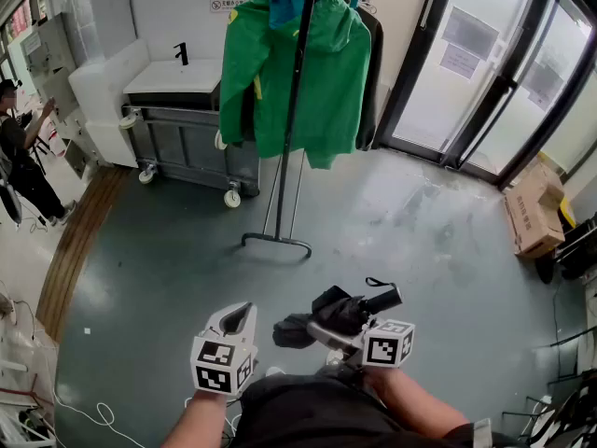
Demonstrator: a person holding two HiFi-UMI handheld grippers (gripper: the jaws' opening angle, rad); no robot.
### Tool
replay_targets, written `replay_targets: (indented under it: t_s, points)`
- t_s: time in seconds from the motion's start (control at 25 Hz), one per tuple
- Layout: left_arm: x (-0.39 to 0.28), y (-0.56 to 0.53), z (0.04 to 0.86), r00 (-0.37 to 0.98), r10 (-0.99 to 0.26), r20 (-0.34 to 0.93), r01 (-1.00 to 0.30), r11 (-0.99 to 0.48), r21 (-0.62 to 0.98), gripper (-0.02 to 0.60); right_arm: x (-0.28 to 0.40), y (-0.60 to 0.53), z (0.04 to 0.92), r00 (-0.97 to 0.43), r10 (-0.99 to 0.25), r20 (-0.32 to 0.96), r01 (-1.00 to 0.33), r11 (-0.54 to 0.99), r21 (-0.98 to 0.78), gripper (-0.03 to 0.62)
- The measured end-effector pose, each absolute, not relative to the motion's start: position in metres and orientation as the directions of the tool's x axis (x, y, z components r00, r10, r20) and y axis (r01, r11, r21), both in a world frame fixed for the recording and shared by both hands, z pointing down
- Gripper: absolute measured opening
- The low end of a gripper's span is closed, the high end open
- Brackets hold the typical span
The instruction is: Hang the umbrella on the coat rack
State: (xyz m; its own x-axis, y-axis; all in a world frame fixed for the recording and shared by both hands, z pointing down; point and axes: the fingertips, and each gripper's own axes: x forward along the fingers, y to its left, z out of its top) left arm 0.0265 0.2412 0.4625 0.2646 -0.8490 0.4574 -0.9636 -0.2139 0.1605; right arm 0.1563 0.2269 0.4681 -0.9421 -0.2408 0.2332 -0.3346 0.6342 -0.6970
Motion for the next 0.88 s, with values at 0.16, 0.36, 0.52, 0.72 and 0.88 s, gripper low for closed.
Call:
replay_targets:
  t_s: [0.16,0.36,0.52,0.72,0.88]
  points:
    - [0.027,0.246,0.462,0.267,-0.847,0.459,-0.963,-0.216,0.161,0.015,0.157,0.230,0.469,-0.940,-0.244,0.239,-0.341,0.635,-0.693,0.276]
    - [0.028,0.252,0.463,0.270,-0.845,0.462,-0.962,-0.217,0.164,0.015,0.157,0.235,0.467,-0.939,-0.244,0.243,-0.344,0.646,-0.681,0.275]
    - [0.027,0.254,0.462,0.268,-0.849,0.455,-0.962,-0.215,0.166,0.015,0.157,0.238,0.465,-0.938,-0.243,0.247,-0.347,0.658,-0.668,0.273]
    - [0.026,0.259,0.466,0.268,-0.847,0.459,-0.962,-0.207,0.180,0.015,0.154,0.242,0.466,-0.933,-0.241,0.268,-0.359,0.681,-0.638,0.273]
    - [0.025,0.262,0.470,0.274,-0.843,0.462,-0.958,-0.199,0.206,0.015,0.154,0.242,0.464,-0.932,-0.250,0.263,-0.362,0.698,-0.618,0.273]
